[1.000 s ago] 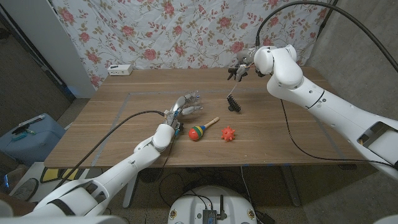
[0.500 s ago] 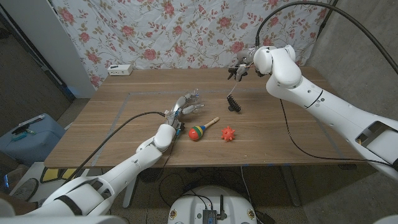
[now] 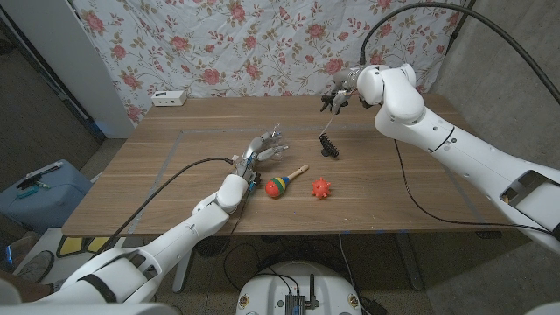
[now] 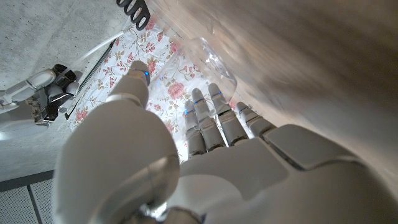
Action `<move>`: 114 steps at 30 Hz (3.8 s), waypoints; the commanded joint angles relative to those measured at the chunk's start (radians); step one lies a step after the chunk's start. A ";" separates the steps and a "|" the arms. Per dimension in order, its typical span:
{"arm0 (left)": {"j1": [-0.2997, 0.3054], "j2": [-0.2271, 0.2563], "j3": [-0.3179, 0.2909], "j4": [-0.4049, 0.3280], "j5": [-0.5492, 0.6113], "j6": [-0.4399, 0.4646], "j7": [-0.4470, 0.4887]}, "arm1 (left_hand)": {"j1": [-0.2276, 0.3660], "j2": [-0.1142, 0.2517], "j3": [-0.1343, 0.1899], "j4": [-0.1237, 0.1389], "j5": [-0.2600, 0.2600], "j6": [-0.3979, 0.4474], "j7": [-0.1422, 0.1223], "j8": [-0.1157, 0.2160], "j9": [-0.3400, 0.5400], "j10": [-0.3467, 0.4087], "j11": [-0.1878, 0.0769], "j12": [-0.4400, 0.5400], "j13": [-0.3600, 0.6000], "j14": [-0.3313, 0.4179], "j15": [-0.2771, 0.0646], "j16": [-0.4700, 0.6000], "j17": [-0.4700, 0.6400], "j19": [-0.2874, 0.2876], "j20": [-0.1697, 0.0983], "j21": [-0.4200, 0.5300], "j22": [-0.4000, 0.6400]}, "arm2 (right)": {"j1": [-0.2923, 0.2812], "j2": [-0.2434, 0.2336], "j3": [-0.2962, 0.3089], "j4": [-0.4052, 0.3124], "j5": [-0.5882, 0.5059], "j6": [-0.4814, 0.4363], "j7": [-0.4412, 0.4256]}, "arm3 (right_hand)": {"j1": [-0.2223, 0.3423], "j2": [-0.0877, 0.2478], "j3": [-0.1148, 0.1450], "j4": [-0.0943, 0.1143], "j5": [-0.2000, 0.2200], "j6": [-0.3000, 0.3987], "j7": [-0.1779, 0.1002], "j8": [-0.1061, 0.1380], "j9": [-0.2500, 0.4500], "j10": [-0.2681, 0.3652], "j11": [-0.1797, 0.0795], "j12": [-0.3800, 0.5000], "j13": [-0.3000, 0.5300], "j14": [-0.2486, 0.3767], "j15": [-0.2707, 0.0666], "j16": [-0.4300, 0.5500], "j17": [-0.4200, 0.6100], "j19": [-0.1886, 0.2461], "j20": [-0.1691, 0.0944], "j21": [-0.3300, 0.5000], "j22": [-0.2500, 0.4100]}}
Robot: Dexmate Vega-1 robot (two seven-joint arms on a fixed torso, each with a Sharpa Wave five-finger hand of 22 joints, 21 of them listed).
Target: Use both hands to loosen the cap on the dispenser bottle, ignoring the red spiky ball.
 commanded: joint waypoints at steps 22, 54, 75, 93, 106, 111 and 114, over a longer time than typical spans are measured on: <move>0.060 0.058 -0.012 -0.137 -0.001 0.108 -0.010 | -0.093 0.051 -0.001 0.032 -0.006 0.018 0.005 -0.016 0.002 -0.002 0.006 -0.007 -0.013 -0.016 -0.090 0.002 0.004 -0.027 0.010 0.008 0.005 | -0.030 -0.019 0.008 -0.025 0.039 -0.041 -0.049 | 0.004 0.017 -0.003 0.008 0.001 0.010 -0.002 -0.002 0.003 0.055 -0.052 0.002 0.004 0.010 -0.147 -0.002 0.004 -0.002 0.005 0.000 0.001; 0.069 0.061 -0.014 -0.122 -0.021 0.112 -0.025 | -0.116 0.059 0.000 0.024 -0.006 0.007 -0.050 -0.038 0.002 -0.046 -0.017 -0.020 -0.022 -0.070 -0.098 -0.003 0.002 -0.040 0.023 0.014 0.005 | -0.083 -0.008 -0.007 -0.016 0.034 -0.192 -0.169 | -0.003 0.014 -0.003 0.009 0.000 0.010 -0.001 -0.006 0.003 0.054 -0.051 -0.002 0.007 0.014 -0.148 -0.004 0.003 0.003 0.006 0.001 0.001; 0.062 0.061 -0.017 -0.117 -0.041 0.115 -0.043 | -0.143 0.025 -0.030 0.002 -0.010 -0.050 -0.084 -0.055 0.003 -0.117 0.018 -0.026 -0.023 -0.134 -0.061 -0.002 0.004 -0.046 0.040 0.016 0.004 | -0.087 -0.014 -0.028 0.012 0.115 -0.250 -0.281 | -0.008 0.012 -0.001 0.009 0.000 0.011 -0.002 -0.008 0.003 0.052 -0.051 -0.004 0.009 0.017 -0.147 -0.006 0.002 0.006 0.009 0.001 0.001; 0.058 0.070 -0.017 -0.122 -0.059 0.126 -0.076 | -0.151 -0.015 -0.058 -0.011 0.001 -0.109 -0.055 -0.057 0.002 -0.156 0.034 -0.025 -0.024 -0.179 -0.044 -0.001 0.006 -0.053 0.053 0.014 0.004 | -0.089 -0.031 -0.048 0.017 0.193 -0.288 -0.379 | -0.008 0.009 -0.001 0.007 0.000 0.011 -0.002 -0.010 0.003 0.051 -0.051 -0.006 0.010 0.019 -0.148 -0.006 0.003 0.007 0.011 0.001 0.001; 0.044 0.073 -0.013 -0.113 -0.060 0.129 -0.094 | -0.152 -0.038 -0.074 -0.015 0.010 -0.141 -0.043 -0.057 0.001 -0.180 0.034 -0.025 -0.024 -0.204 -0.039 0.000 0.007 -0.062 0.061 0.012 0.003 | -0.098 -0.029 -0.060 0.036 0.258 -0.319 -0.479 | -0.007 0.008 0.001 0.006 0.000 0.012 -0.002 -0.011 0.003 0.053 -0.051 -0.006 0.011 0.019 -0.148 -0.007 0.003 0.009 0.012 0.001 0.002; 0.044 0.074 -0.013 -0.114 -0.063 0.131 -0.097 | -0.151 -0.045 -0.078 -0.017 0.013 -0.151 -0.043 -0.057 0.001 -0.189 0.031 -0.026 -0.024 -0.214 -0.038 -0.001 0.007 -0.063 0.061 0.013 0.003 | -0.096 -0.033 -0.067 0.038 0.283 -0.329 -0.506 | -0.006 0.008 0.000 0.005 -0.001 0.013 -0.002 -0.011 0.003 0.053 -0.051 -0.007 0.011 0.021 -0.149 -0.005 0.004 0.009 0.012 0.001 0.002; 0.043 0.075 -0.013 -0.112 -0.063 0.130 -0.099 | -0.149 -0.048 -0.080 -0.018 0.015 -0.159 -0.043 -0.057 0.001 -0.194 0.028 -0.026 -0.025 -0.221 -0.039 -0.001 0.007 -0.065 0.061 0.012 0.003 | -0.094 -0.036 -0.072 0.038 0.295 -0.336 -0.520 | -0.005 0.007 0.000 0.004 -0.001 0.014 -0.002 -0.012 0.003 0.053 -0.051 -0.007 0.012 0.021 -0.149 -0.005 0.004 0.010 0.013 0.001 0.002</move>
